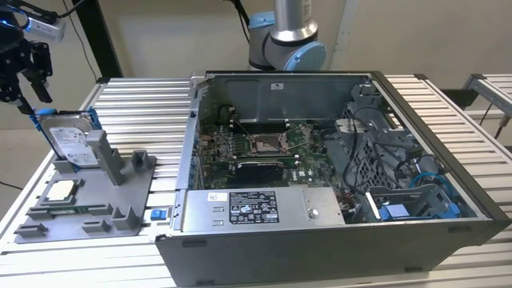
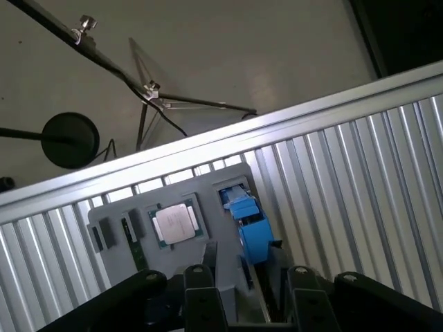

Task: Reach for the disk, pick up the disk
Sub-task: 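Pick up the disk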

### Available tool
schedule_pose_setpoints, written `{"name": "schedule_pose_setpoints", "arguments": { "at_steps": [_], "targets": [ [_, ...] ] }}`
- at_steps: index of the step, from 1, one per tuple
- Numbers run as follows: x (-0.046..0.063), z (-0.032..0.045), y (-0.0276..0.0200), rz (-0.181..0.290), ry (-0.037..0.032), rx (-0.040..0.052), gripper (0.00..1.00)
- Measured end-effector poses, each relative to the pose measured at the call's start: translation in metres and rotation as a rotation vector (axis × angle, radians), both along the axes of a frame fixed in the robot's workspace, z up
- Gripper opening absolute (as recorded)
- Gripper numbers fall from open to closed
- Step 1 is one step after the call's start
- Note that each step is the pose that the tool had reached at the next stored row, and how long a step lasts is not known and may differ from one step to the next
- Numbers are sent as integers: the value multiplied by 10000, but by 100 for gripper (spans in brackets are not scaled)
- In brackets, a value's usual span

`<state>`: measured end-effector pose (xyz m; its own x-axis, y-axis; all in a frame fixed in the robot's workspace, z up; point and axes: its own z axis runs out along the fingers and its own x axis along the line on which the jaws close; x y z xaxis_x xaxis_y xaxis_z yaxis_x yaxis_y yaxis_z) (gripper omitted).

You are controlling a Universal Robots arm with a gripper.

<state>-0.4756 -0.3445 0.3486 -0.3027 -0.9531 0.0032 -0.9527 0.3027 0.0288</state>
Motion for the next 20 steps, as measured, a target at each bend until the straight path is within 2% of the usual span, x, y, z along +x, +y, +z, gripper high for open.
{"name": "schedule_pose_setpoints", "arguments": {
  "at_steps": [6, 11, 20],
  "targets": [
    [3, -14, 15, 16, -1, 0, 100],
    [7, -58, 36, 161, 0, 0, 100],
    [12, -143, 39, 1279, 1, 0, 100]
  ]
}}
